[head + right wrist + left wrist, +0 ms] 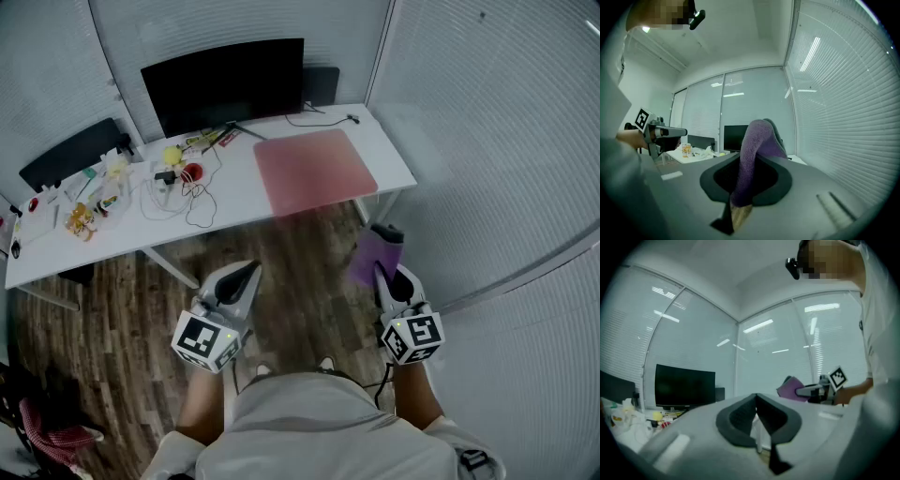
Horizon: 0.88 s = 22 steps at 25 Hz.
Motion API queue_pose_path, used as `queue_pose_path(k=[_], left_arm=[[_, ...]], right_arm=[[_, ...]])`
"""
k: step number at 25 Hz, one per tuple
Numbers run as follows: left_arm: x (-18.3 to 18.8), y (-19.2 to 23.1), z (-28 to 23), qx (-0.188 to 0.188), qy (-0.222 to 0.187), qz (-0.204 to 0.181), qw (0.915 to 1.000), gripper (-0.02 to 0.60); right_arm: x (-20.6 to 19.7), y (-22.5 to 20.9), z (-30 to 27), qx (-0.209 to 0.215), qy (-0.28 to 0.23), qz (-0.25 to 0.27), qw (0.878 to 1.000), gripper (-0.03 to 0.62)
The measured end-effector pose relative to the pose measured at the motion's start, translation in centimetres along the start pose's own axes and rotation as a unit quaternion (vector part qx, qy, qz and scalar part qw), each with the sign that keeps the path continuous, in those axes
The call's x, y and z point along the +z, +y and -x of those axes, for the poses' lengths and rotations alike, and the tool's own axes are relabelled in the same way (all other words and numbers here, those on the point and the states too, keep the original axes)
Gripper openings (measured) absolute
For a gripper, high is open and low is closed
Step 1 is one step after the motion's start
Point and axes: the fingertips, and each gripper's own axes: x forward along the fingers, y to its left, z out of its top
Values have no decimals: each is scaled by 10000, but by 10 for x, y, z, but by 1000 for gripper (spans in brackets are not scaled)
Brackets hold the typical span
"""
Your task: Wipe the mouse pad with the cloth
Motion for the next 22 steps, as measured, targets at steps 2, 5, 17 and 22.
queue_pose_path(k=[2, 5, 17, 22], left_arm=[[0, -1, 0, 21, 16, -19, 10000, 2], [0, -4, 1, 6, 33, -50, 10000, 2], [-2, -14, 1, -36, 134, -220, 9997, 2], [-3, -18, -3, -71, 170, -218, 9996, 2]], right_arm=[[-1, 0, 0, 19, 1, -24, 10000, 48], [-3, 0, 0, 62, 5, -94, 9999, 48], [-8, 3, -8, 228, -7, -482, 9986, 49], [-8, -1, -6, 270, -75, -524, 9982, 49]])
